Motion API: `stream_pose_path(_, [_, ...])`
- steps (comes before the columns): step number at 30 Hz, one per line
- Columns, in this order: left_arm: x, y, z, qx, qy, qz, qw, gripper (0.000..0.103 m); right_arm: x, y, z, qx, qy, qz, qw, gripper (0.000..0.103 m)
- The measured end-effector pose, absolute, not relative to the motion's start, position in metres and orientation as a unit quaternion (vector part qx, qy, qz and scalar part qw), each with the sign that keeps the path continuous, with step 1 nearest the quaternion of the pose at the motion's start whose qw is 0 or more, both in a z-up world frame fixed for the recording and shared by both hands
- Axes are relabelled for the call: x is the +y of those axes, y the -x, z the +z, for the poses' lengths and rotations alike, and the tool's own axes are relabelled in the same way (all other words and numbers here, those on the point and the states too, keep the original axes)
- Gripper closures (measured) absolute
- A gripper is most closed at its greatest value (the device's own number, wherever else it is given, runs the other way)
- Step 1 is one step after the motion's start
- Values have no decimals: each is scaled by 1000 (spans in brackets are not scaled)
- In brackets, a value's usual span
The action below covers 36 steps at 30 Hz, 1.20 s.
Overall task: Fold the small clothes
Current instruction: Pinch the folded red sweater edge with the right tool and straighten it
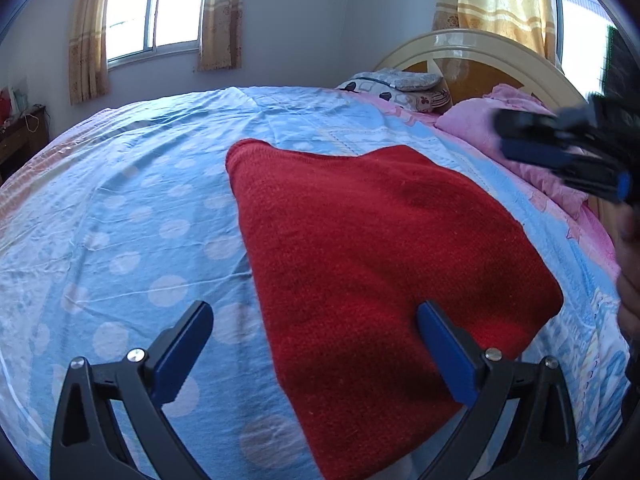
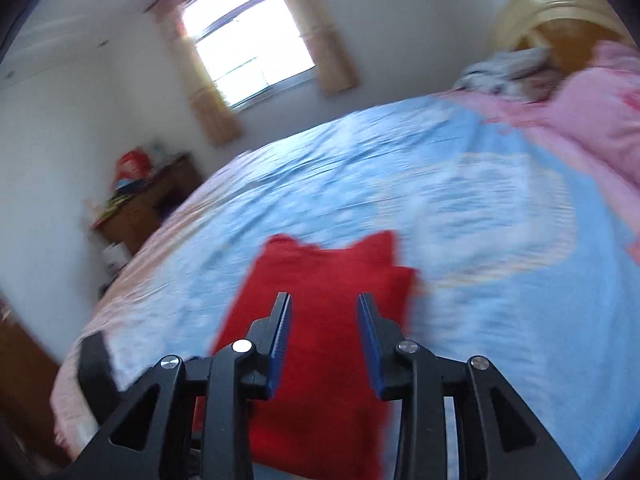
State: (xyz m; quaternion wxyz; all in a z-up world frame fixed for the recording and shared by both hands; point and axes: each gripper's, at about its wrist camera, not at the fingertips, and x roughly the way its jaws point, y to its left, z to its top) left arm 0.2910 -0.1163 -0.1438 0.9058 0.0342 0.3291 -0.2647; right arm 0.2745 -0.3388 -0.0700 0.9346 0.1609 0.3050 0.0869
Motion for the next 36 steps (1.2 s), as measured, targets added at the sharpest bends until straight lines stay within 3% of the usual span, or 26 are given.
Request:
stream_pose_path(6, [-106, -289, -142, 327, -8, -272, 905, 0, -329, -327, -114, 400, -122, 88, 904, 68])
stream_pose_path(12, [-86, -306, -148, 358, 74, -275, 889, 0, -362, -312, -137, 384, -165, 95, 903, 70])
stream_pose_path(22, [-112, -286, -148, 350, -22, -251, 902, 0, -354, -300, -145, 351, -134, 88, 922, 69])
stream_pose_path(36, [-108, -273, -140, 363, -42, -243, 898, 0, -355, -289, -144, 338, -117, 88, 930, 68])
